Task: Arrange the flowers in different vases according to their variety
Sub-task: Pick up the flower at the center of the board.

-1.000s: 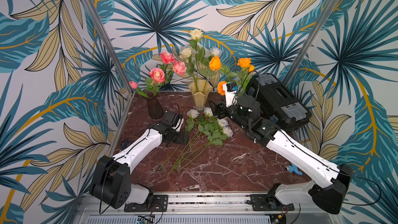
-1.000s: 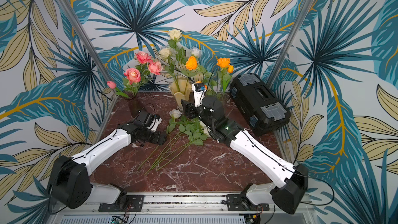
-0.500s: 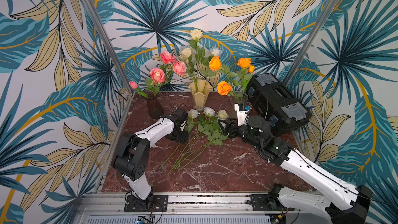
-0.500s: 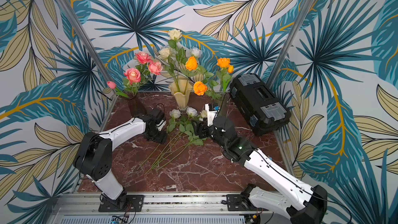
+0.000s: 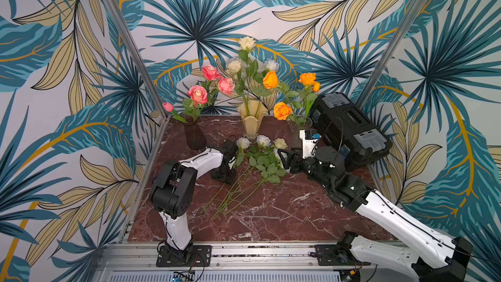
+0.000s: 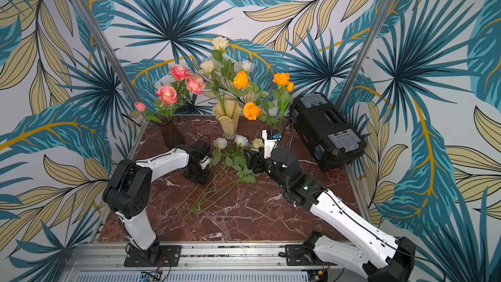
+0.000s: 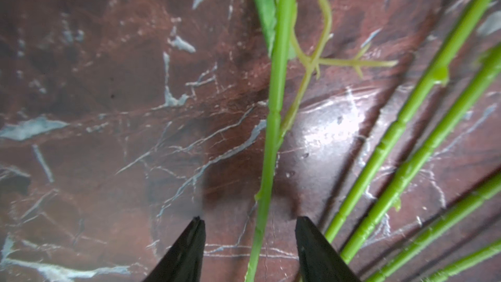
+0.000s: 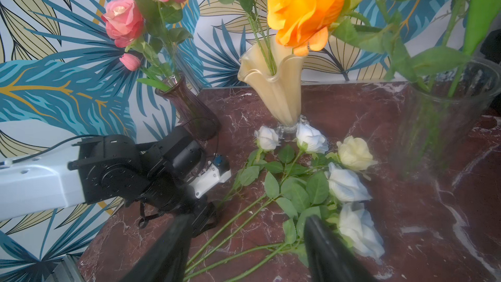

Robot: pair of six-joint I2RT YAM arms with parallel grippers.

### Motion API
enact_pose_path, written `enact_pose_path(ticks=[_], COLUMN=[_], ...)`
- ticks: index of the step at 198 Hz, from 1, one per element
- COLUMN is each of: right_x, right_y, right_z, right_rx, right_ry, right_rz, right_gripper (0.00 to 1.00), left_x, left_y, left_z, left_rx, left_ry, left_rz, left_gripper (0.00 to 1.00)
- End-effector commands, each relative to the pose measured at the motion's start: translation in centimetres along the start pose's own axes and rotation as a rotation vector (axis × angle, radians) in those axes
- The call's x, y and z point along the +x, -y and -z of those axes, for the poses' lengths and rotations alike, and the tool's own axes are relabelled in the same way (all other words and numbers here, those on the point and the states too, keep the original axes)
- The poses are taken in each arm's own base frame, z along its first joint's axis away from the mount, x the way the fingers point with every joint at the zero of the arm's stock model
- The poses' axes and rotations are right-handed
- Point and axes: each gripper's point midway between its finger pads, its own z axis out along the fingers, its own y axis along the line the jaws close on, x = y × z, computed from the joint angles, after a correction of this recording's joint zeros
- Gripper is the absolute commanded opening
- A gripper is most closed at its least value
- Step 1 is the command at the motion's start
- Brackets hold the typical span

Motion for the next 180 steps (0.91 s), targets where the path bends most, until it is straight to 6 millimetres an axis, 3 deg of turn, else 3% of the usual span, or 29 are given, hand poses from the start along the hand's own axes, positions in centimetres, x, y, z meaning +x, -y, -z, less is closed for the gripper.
enact_pose_path(ticks=[1,39,71,95,141,180], right_x=[0.2,0.1,0.0,0.2,0.8,2.2], right_y=[0.3,0.3,0.4,0.3,-0.1,-1.4], right_z=[0.2,0.1,0.1,-0.1,-0.7,-1.5], right_rx=[0.016,0.019,0.023,0.021,-0.004,-0.082], right_ry=[0.005,0.007,0.012,0.006,-0.011,-0.067], right_rz=[-0.004,-0.005,-0.006,-0.007,-0.022,-0.022], right_gripper=[0.70,0.70,0.70,0.69,0.69,0.69], left_x=[-0.4,-0.6,-0.9,-1.3,-1.9,-3.4], left_y=[-0.4,-0.7,-1.0,-1.4,-2.5,-2.0], left_z=[-0.4,-1.0,-1.1,-0.1,3.3,10.0], left_rx=[-0.004,-0.001,0.000,-0.010,-0.039,0.007], left_ry=[0.009,0.006,0.014,0.052,0.137,0.374], left_rz=[0.001,0.012,0.017,0.026,0.049,0.052], left_gripper=[0.56,0.39,0.12,0.00,0.00,0.00])
